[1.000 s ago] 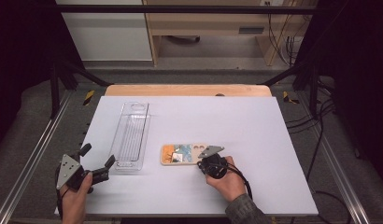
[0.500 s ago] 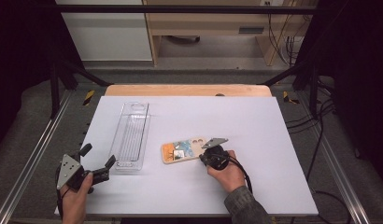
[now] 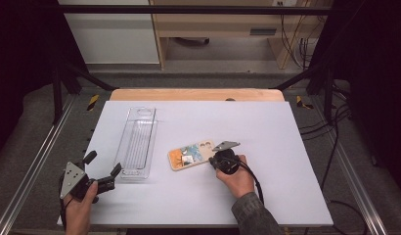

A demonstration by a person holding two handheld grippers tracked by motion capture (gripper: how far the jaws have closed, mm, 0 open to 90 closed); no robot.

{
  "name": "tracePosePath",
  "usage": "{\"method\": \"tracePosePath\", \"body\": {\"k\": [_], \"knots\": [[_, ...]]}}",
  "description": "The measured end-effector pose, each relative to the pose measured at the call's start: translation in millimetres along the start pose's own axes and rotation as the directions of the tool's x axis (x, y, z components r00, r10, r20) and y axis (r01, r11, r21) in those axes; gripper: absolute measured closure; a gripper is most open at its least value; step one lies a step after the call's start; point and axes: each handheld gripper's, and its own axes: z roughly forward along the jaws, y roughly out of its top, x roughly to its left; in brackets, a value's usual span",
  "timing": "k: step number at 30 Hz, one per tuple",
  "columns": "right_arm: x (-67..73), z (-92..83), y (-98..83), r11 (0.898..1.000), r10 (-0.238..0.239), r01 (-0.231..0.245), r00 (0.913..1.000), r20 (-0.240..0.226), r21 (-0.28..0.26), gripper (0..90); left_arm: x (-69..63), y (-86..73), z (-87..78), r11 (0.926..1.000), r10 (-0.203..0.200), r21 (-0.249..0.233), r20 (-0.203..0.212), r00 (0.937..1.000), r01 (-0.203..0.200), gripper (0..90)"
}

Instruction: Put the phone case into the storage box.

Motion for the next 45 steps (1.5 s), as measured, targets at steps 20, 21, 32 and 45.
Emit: {"method": "tracePosePath", "body": {"k": [20,21,32,45], "knots": [[-9.9,15.2,13.3,0.998,0.051,-0.049,0.9977,0.044,-0.035,90.0,0.3,-0.2,0.1,1.0,0.0,0.003,-0.002,1.0,0.0,1.0],[-10.1,16.1,14.1,0.998,0.051,-0.049,0.9977,0.046,-0.035,90.0,0.3,-0.2,0.1,1.0,-0.001,0.002,-0.002,1.0,0.001,1.0],[-9.1,12.1,16.1,0.995,0.051,-0.046,0.9975,0.048,-0.092,88.6,1.3,-0.1,-0.3,1.0,0.0,0.004,-0.005,1.0,0.0,1.0],[-3.4,-20.3,14.1,0.98,0.035,-0.03,0.999,0.026,-0.196,40.4,1.3,-0.4,-0.9,0.9999,-0.004,0.011,-0.008,1.0,0.004,1.0]]}}
